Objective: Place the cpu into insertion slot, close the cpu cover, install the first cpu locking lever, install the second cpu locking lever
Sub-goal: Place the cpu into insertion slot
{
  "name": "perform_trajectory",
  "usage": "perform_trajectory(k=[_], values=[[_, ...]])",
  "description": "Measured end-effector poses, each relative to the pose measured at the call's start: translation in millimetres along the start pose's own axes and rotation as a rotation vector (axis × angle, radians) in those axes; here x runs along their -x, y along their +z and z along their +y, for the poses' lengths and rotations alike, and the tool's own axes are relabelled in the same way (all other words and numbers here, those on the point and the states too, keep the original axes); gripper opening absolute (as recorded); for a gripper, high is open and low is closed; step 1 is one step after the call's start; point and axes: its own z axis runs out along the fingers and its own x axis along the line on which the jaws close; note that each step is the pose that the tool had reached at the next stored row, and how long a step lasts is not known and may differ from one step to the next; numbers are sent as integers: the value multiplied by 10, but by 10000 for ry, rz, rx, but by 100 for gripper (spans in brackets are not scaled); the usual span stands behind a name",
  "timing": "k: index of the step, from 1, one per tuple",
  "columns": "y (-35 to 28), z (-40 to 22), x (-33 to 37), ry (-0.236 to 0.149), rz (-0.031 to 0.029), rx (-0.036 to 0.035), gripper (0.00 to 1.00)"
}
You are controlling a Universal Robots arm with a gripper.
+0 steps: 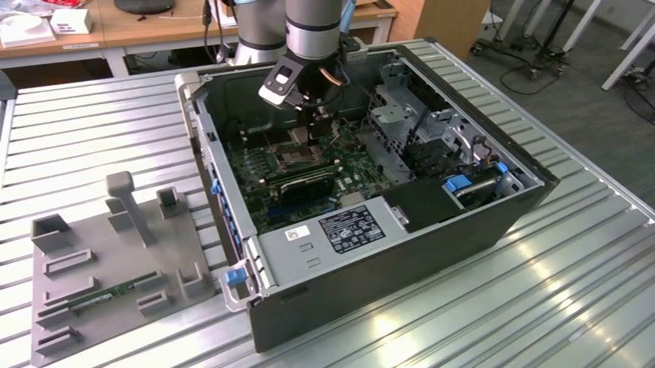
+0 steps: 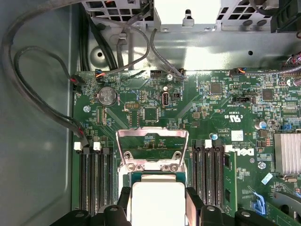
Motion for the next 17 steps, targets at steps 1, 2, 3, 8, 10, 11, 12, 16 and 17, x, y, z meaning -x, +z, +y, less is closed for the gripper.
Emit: perform_trajectory(k=[1,2,3,8,10,11,12,16,17], values=[[0,0,0,0,0,0,54],[0,0,0,0,0,0,54],[0,0,0,-1,-1,0,54],[12,0,0,-1,2,1,54],[31,-2,1,-1,0,0,54],[43,-2,1,-2,1,0,54],[57,-4,2,-3,0,0,54],[113,-25,4,-1,0,0,54],[124,-32,5,-1,0,0,54]])
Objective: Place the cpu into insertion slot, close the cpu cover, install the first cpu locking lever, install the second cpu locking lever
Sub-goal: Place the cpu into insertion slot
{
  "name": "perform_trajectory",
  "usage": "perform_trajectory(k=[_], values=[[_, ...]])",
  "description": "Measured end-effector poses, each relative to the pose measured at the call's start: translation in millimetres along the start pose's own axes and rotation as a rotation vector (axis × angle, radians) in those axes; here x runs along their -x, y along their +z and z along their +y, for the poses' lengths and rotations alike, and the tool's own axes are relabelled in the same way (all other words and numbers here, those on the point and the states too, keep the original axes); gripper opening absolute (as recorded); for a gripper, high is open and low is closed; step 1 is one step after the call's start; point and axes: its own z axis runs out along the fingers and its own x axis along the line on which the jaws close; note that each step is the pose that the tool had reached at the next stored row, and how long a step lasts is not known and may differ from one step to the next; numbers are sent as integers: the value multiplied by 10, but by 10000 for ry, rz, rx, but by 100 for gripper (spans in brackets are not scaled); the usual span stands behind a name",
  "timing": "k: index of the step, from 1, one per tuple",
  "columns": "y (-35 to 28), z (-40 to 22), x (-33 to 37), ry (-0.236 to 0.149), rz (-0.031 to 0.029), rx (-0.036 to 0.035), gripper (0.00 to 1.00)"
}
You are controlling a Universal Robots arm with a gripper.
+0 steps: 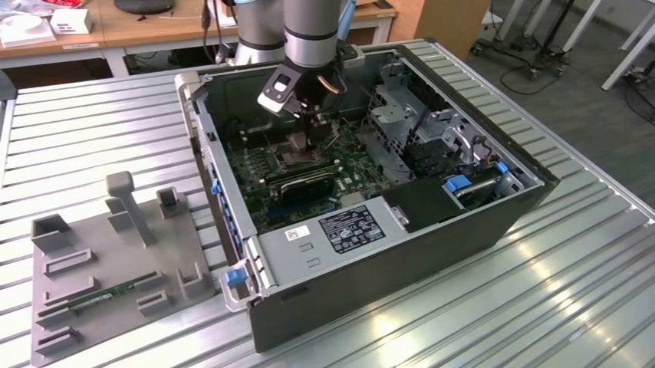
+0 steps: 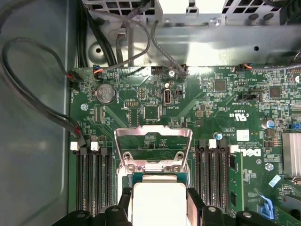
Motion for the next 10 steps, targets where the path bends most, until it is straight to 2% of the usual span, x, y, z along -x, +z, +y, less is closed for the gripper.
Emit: perform_trajectory(k=[6,10], values=[[41,-66,2,0,-1,0,54],[52,-68,2,0,0,0,54]])
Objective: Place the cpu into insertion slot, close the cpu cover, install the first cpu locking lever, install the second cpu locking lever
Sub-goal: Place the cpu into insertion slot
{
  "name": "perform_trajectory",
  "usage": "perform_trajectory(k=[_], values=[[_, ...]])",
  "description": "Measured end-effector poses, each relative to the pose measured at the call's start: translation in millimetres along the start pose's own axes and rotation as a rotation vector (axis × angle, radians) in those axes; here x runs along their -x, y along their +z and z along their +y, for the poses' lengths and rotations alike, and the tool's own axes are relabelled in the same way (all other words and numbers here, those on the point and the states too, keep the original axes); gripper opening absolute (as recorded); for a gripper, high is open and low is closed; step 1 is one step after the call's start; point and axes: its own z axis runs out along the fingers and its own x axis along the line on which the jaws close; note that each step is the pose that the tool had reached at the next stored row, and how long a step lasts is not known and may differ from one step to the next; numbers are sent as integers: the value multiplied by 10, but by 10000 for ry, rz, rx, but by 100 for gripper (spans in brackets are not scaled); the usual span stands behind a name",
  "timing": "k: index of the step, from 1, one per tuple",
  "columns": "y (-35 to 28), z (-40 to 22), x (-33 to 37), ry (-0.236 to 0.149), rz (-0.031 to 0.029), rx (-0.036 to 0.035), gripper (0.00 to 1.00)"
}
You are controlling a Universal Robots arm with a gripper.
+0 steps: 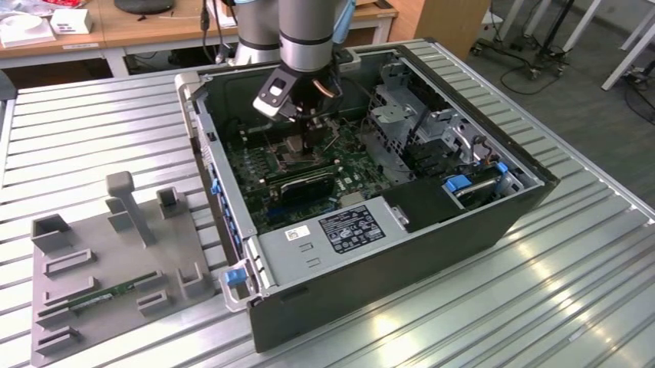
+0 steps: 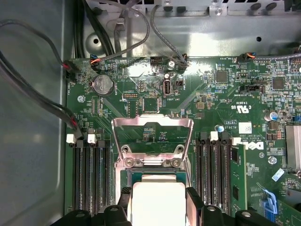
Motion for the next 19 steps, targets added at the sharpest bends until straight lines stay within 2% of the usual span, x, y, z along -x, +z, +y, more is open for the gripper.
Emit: perform_trajectory(k=[7,15,19], values=[[20,-1,0,0,1,1,54],[83,-4,3,0,1,1,54],[91,-5,3,0,-2,-1,54]])
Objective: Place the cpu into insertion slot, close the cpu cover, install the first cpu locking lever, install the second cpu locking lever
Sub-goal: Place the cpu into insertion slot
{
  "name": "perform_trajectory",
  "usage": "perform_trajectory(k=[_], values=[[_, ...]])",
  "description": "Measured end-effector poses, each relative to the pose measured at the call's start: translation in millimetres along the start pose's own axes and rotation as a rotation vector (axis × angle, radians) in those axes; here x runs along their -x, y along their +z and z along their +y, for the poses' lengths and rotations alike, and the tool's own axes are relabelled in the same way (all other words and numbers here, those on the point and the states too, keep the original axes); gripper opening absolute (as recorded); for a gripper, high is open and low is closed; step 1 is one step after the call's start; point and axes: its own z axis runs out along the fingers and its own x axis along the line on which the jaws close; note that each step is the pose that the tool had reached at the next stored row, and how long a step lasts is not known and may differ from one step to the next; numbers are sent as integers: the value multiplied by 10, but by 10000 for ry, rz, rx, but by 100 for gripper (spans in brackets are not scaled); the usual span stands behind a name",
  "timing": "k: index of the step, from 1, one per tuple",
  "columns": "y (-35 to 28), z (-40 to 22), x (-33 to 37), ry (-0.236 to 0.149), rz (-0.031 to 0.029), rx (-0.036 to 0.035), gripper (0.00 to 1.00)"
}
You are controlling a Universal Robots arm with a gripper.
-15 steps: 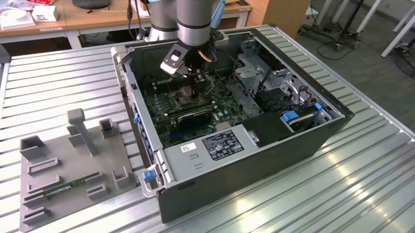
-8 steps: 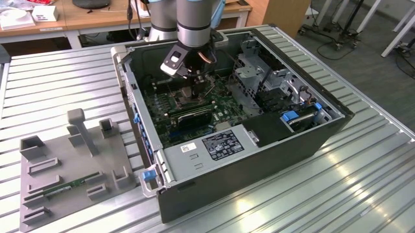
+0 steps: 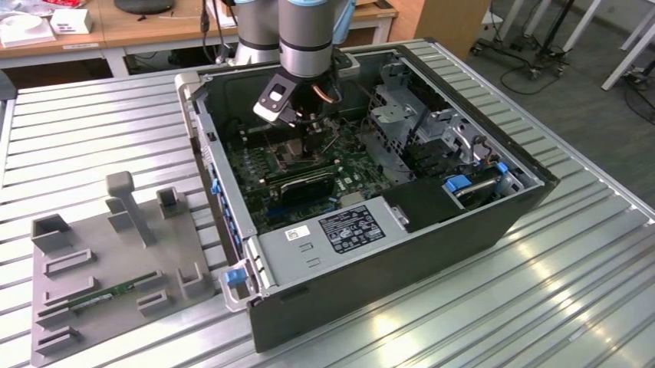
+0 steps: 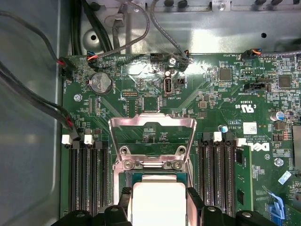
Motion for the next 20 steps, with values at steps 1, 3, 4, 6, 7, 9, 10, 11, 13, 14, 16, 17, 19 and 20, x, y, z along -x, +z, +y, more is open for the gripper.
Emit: perform_trajectory(k=[1,3,4,6,7,9,10,11,13,14,16,17,19,20], values=[[1,0,0,0,2,1,54],[2,0,0,0,3,1,54],[2,-1,0,1,3,1,54],[6,-11,0,2,6,3,54],[8,-17,0,0,4,2,54],[15,-25,0,1,5,2,54],[20,-26,1,0,5,2,54],[27,-28,1,-1,4,2,54],[44,-32,2,1,4,2,54],[49,-34,2,2,3,2,54],[58,-40,2,4,3,2,54],[63,-43,2,5,3,2,54],[69,-45,2,5,3,1,54],[69,-45,2,5,2,1,54]])
